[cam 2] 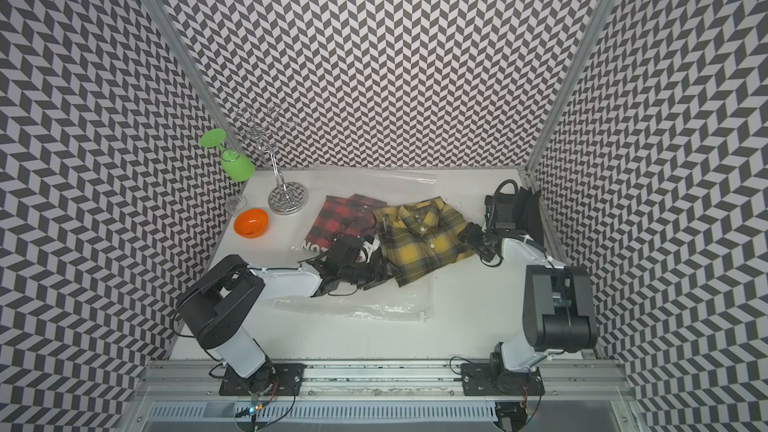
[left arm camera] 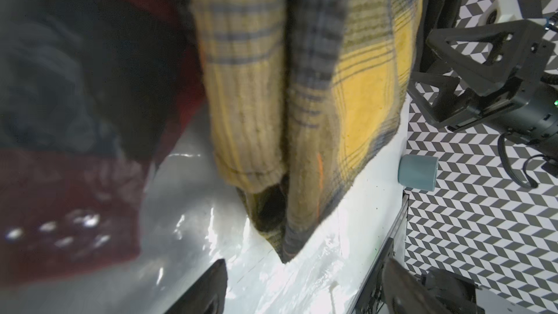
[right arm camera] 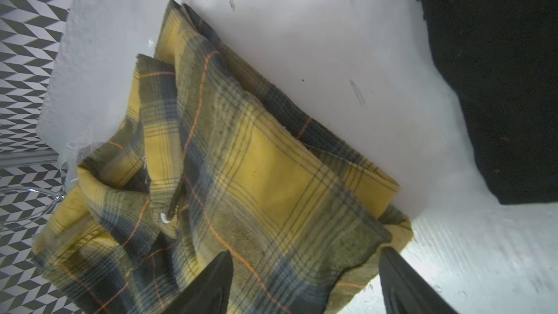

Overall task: Place the folded shirt into the vacuum bag
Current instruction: Pick up the shirt in the vacuum bag.

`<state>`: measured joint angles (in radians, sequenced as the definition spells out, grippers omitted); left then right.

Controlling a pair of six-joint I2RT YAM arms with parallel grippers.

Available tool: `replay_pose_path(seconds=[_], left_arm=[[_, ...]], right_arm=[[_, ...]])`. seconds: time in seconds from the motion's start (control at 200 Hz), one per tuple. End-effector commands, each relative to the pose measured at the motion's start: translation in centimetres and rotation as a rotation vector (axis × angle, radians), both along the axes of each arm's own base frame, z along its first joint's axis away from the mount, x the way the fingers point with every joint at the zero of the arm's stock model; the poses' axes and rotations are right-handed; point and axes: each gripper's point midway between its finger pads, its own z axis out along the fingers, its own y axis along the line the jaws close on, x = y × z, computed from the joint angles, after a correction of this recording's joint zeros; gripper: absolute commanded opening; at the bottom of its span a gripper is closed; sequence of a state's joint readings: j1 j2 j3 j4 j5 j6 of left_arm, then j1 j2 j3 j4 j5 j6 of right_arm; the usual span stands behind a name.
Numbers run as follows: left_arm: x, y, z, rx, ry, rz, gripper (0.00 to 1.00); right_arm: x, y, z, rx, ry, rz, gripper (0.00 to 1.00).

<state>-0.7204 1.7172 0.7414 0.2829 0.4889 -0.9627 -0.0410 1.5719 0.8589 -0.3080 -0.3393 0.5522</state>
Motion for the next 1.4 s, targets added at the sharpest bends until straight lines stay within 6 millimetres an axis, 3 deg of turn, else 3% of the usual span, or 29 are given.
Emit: replay_pose_path(seconds=[0.0, 0.115, 0.21, 0.315, 0.416, 0.626, 0.781, 0.851, 0.946, 1.011, 1.107, 1.147, 1.257, 1.337, 1.397], left_arm=[[1.8, -1.7, 0.9, -0.043, -0.045, 0.013, 0.74], [1.5, -3.2, 0.9, -0.090, -0.031, -0.018, 0.64], [1.3, -4.0, 1.5, -0.132, -0.037, -0.033, 0.50], [1.1, -4.7, 2.8, -0.174, -0.057, -0.066, 0.28], [1.1, -4.4, 4.2, -0.173, -0.097, -0.092, 0.16], [1.6, -0.7, 6.7, -0.061, -0.185, -0.128, 0.00], [0.7, 3.9, 5.7, -0.015, -0.147, -0.137, 0.00], [0.1, 5.7, 4.4, 0.023, -0.116, -0.156, 0.00], [-0.4, 8.2, 2.9, 0.044, -0.059, -0.155, 0.00], [-0.5, 9.9, 1.8, 0.086, -0.031, -0.152, 0.02], [-0.3, 11.8, 0.6, 0.173, -0.005, -0.131, 0.17], [0.1, 12.3, 0.9, 0.183, -0.018, -0.113, 0.24], [2.5, 14.8, 3.1, 0.302, -0.108, -0.003, 0.36], [4.8, 17.0, 5.8, 0.422, -0.206, 0.103, 0.40], [6.0, 17.4, 8.5, 0.455, -0.299, 0.129, 0.40]], right_arm=[[0.7, 0.4, -0.3, 0.038, -0.036, 0.000, 0.72], [0.3, 0.8, -0.9, 0.068, -0.031, 0.003, 0.62], [0.1, 0.9, -1.3, 0.082, -0.031, 0.000, 0.44], [0.1, 1.0, -1.0, 0.091, -0.048, -0.004, 0.22], [-0.2, 1.3, -0.3, 0.108, -0.066, 0.004, 0.10], [-2.8, 2.7, 1.6, 0.178, -0.085, 0.020, 0.02], [-6.0, 4.9, 2.6, 0.233, -0.091, 0.032, 0.01], [-7.5, 7.5, 3.1, 0.246, -0.088, 0.088, 0.07], [-8.9, 9.7, 3.8, 0.254, -0.067, 0.182, 0.34], [-8.5, 8.9, 5.2, 0.199, -0.103, 0.198, 0.52], [-6.7, 6.0, 7.0, 0.040, -0.181, 0.150, 0.71], [-6.0, 4.9, 7.1, -0.024, -0.197, 0.141, 0.77], [-4.4, 3.2, 5.2, -0.140, -0.140, 0.157, 0.79], [-3.7, 4.2, 3.6, -0.115, -0.093, 0.236, 0.79], [-3.4, 5.1, 2.6, -0.069, -0.087, 0.259, 0.80]])
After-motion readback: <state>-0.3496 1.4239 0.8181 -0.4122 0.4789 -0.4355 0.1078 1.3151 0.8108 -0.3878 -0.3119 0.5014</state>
